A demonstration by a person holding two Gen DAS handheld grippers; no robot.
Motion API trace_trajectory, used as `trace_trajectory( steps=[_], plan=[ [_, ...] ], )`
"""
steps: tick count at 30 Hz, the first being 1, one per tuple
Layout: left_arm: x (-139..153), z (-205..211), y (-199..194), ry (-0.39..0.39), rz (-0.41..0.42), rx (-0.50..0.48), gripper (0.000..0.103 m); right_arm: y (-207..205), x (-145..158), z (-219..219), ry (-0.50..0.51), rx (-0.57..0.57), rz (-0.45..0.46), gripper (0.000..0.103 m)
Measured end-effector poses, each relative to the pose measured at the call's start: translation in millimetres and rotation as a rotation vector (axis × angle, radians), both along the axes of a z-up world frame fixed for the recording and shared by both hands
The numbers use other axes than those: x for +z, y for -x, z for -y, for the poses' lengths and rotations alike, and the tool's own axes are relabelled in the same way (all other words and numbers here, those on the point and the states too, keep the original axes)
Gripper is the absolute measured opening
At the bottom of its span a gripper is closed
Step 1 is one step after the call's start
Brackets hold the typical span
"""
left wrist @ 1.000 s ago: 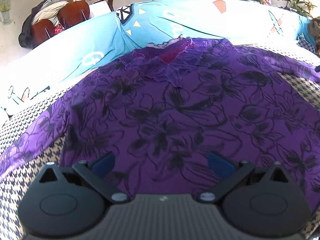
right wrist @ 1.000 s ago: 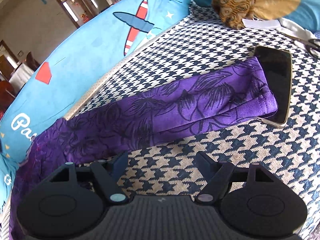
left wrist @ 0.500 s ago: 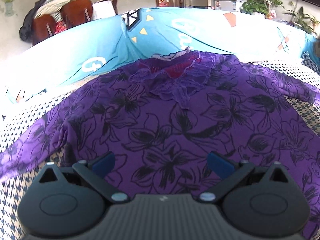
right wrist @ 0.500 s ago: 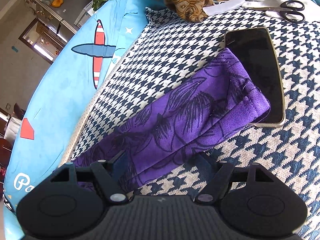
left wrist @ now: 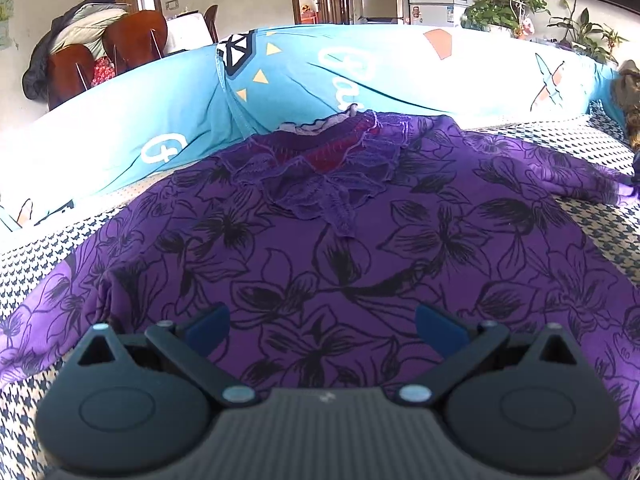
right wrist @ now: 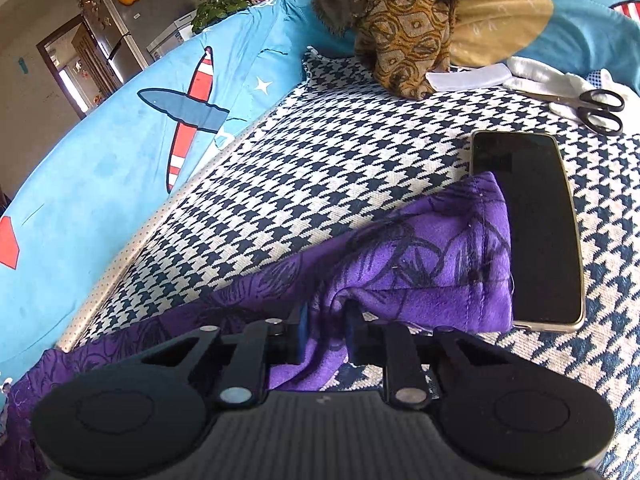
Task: Fold clothes
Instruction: 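Move the right gripper to the sleeve end on the seat and grasp it, then lift the sleeve with the right gripper and carry it over the jacket body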
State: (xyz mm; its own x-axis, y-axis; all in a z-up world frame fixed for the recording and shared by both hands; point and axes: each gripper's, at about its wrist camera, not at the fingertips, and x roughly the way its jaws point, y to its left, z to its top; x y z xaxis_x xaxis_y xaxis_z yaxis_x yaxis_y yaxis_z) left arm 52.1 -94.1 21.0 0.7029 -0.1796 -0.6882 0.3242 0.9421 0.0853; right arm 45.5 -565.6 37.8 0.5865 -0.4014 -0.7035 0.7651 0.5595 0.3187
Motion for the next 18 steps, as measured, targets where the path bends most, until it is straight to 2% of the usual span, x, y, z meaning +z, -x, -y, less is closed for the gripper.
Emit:
trace_trajectory(
  steps=[7, 13, 18],
  plan=[
    [-10, 0, -4, 0.016, -0.076, 0.026, 0.103, -16, 13, -13, 0.04, 0.075, 0.073, 0.015],
    [-11, -5, -4, 0.028, -0.082, 0.039, 0.103, -37, 28, -42, 0.06, 0.209, 0.162, 0.014],
    [-9, -11, -5, 0.045, -0.081, 0.058, 0.103, -58, 37, -82, 0.059, 0.357, 0.226, 0.014]
  ],
)
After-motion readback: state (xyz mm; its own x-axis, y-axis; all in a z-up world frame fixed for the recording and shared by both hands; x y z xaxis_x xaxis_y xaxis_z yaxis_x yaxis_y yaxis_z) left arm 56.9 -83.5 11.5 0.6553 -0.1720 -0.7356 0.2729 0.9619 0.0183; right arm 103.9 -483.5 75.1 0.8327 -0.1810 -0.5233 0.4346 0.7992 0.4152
